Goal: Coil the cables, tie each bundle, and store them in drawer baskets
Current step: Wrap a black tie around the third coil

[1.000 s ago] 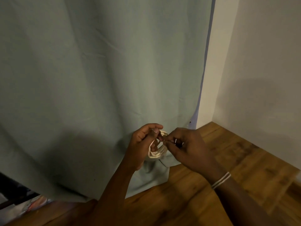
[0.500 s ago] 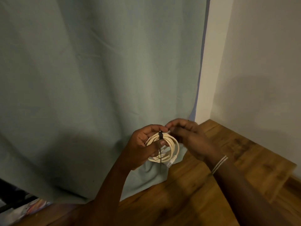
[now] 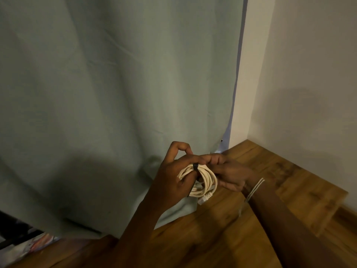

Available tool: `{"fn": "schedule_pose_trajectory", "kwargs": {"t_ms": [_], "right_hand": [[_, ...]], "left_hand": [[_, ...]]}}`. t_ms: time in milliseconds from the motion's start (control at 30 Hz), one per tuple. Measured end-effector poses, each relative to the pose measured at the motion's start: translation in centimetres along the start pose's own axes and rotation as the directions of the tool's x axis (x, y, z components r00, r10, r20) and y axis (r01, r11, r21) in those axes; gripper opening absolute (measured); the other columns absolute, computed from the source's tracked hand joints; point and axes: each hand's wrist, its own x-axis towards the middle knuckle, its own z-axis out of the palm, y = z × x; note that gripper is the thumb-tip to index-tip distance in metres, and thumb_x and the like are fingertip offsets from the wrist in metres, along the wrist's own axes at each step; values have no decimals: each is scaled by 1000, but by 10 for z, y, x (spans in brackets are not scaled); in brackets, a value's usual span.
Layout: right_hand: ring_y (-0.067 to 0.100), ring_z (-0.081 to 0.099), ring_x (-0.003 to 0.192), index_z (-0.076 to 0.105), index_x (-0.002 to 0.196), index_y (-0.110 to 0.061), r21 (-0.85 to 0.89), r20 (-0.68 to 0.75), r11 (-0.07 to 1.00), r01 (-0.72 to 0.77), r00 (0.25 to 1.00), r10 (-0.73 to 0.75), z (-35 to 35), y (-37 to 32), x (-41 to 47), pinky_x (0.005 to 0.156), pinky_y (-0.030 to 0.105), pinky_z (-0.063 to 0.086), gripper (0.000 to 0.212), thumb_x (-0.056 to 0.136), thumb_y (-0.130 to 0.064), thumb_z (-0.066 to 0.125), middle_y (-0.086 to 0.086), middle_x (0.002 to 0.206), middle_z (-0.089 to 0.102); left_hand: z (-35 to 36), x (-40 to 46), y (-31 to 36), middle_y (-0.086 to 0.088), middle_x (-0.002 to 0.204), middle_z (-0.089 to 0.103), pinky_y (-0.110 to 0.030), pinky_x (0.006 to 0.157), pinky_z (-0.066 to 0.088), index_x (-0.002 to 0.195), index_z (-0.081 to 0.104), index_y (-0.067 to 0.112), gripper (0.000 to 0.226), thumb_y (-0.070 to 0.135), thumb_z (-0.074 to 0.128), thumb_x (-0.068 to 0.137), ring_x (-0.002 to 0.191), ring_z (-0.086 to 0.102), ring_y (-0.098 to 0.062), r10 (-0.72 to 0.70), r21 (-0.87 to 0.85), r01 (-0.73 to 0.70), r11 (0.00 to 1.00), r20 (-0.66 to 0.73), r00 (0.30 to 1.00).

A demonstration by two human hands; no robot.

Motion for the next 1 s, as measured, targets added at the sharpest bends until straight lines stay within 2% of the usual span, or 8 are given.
{"fn": "schedule_pose_trajectory", "kwargs": {"t_ms": [100, 200, 333, 500, 633, 733, 867, 1000], "right_hand": [[18, 72, 88, 71, 111, -4, -278, 37, 958, 72, 997, -64, -9, -9, 2, 78, 27, 60, 29, 96, 6, 49, 11, 101, 74], [21, 72, 91, 72, 108, -6, -639, 19, 748, 177, 976, -215, -11, -23, 8, 85, 31, 58, 20, 90, -3, 62, 9, 100, 76], [18, 72, 83, 76, 96, -9, -701, -21, 674, 234, 938, -347, -9, -38, 7, 81, 32, 59, 17, 79, -11, 76, 4, 89, 77], [25, 72, 78, 77, 85, -12, -824, -3, 494, 278, 870, -494, -1, -45, 0, 78, 53, 59, 23, 71, -27, 87, 3, 82, 76], [24, 72, 74, 75, 85, -9, -849, 42, 426, 311, 844, -534, 11, -56, -5, 74, 48, 62, 23, 70, -20, 88, 4, 80, 74], [30, 72, 72, 70, 96, -4, -763, 31, 513, 394, 814, -580, 17, -54, -6, 71, 48, 62, 36, 67, -12, 88, 10, 85, 72], [36, 70, 71, 44, 132, -12, -547, -87, 715, 436, 820, -566, 17, -47, -5, 64, 37, 61, 78, 66, 2, 82, 15, 116, 59], [22, 71, 67, 55, 116, -9, -401, -221, 787, 469, 784, -580, 20, -36, -3, 57, 28, 59, 46, 75, 4, 71, 10, 90, 73]], "left_hand": [[0, -1, -2, 2, 112, 53, -21, 68, 59, 98, 75, 8, 26, 27, 66, 83, 87, 66, -13, -23, 22, 24, 999, -62, 998], [-4, 0, 0, 9, 106, 56, -15, 68, 56, 99, 75, 9, 24, 25, 71, 81, 88, 66, -8, -57, -23, 56, 998, -68, 996], [-11, 2, -1, 2, 102, 62, -15, 70, 55, 102, 74, 7, 29, 25, 72, 79, 84, 68, -13, -39, -45, 37, 998, -37, 999], [-11, 2, -7, 2, 102, 67, -12, 61, 48, 103, 75, 7, 32, 31, 67, 84, 70, 67, -11, -200, -206, 197, 958, 7, 980], [-14, 2, -7, 8, 82, 73, -16, 49, 46, 104, 73, 13, 26, 28, 71, 83, 50, 61, -8, -290, -285, 294, 913, 54, 955], [-15, 4, -4, 0, 78, 73, -22, 45, 46, 109, 67, 23, 34, 33, 74, 77, 46, 57, -11, -360, -443, 352, 824, 69, 930], [-14, 4, -1, 1, 74, 73, -21, 45, 45, 98, 69, 22, 26, 31, 75, 74, 46, 56, -10, -357, -506, 349, 789, 84, 930], [-12, 7, 3, 6, 73, 72, -17, 46, 45, 96, 68, 18, 22, 23, 76, 76, 45, 58, -7, -327, -509, 341, 790, 119, 937]]}}
